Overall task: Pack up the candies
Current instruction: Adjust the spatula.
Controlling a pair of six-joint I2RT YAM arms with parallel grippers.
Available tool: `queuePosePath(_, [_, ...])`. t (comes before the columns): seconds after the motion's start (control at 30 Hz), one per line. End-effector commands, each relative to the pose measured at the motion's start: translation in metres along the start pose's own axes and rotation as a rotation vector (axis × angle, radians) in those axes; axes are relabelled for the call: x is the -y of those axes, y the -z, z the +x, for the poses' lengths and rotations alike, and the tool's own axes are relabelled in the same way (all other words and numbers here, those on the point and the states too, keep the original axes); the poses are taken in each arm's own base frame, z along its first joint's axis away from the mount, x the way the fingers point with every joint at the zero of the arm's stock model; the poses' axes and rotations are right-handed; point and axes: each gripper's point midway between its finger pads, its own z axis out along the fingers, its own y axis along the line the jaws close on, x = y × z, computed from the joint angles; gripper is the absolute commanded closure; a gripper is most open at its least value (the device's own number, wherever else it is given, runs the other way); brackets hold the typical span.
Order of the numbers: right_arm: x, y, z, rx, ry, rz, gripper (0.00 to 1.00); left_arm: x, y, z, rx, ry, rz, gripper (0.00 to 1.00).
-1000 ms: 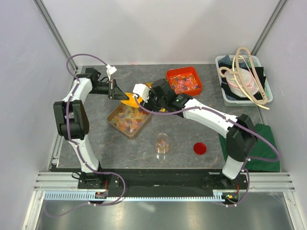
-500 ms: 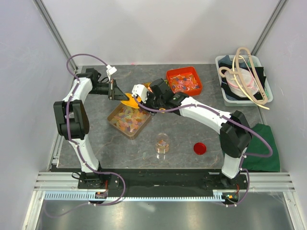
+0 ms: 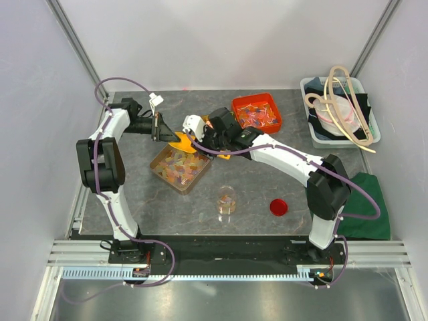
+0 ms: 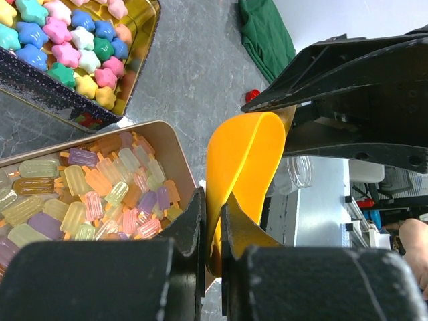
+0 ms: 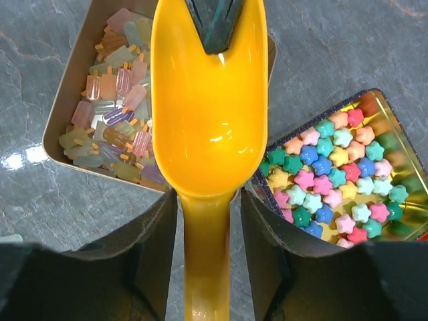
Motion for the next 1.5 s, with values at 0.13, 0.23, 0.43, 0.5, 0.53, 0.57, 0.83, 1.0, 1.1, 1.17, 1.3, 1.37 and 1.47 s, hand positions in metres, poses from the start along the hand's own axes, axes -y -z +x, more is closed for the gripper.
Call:
queuePosePath(0.13, [0.004, 0.005, -0.038, 0.090, 0.001, -0.015, 0.52, 0.010, 0.000, -0.013, 0.037, -0.051, 0.050, 0.98])
queuePosePath(0.23, [0.003, 0.000, -0.031, 0.074, 0.001, -0.018, 0.53, 0.012, 0.000, -0.013, 0.038, -0.055, 0.053, 0.98])
queuePosePath(0.43, [0.003, -0.002, -0.028, 0.067, 0.006, -0.016, 0.57, 0.012, 0.000, -0.014, 0.041, -0.057, 0.057, 0.98])
queuePosePath(0.5, [0.004, -0.004, -0.024, 0.059, 0.010, -0.014, 0.59, 0.012, 0.000, -0.014, 0.043, -0.054, 0.059, 0.98])
queuePosePath(0.53, [0.003, -0.005, -0.023, 0.055, 0.007, -0.014, 0.60, 0.012, 0.000, -0.014, 0.043, -0.054, 0.059, 0.98])
queuePosePath(0.57, [0.004, -0.006, -0.021, 0.053, 0.008, -0.012, 0.60, 0.012, 0.000, -0.014, 0.041, -0.059, 0.058, 0.98])
queuePosePath(0.83, [0.003, -0.007, -0.019, 0.044, 0.016, -0.004, 0.59, 0.011, 0.001, -0.013, 0.044, -0.054, 0.060, 0.98])
queuePosePath(1.0, [0.003, -0.011, -0.013, 0.022, 0.037, 0.014, 0.51, 0.010, 0.000, -0.013, 0.043, -0.051, 0.061, 0.98])
queuePosePath(1.1, [0.001, -0.012, -0.011, 0.015, 0.047, 0.024, 0.48, 0.009, 0.000, -0.012, 0.042, -0.047, 0.063, 0.98])
queuePosePath(1.17, [0.001, -0.013, -0.013, 0.016, 0.050, 0.031, 0.50, 0.010, 0.000, -0.013, 0.044, -0.047, 0.064, 0.98])
queuePosePath(1.3, [0.001, -0.011, -0.016, 0.024, 0.047, 0.031, 0.63, 0.009, -0.001, -0.012, 0.042, -0.045, 0.065, 0.98])
queuePosePath(1.37, [0.002, -0.011, -0.016, 0.025, 0.046, 0.031, 0.71, 0.009, -0.001, -0.012, 0.041, -0.045, 0.064, 0.98])
queuePosePath(1.47, [0.000, -0.012, -0.015, 0.022, 0.048, 0.029, 0.88, 0.008, 0.000, -0.012, 0.043, -0.041, 0.065, 0.98])
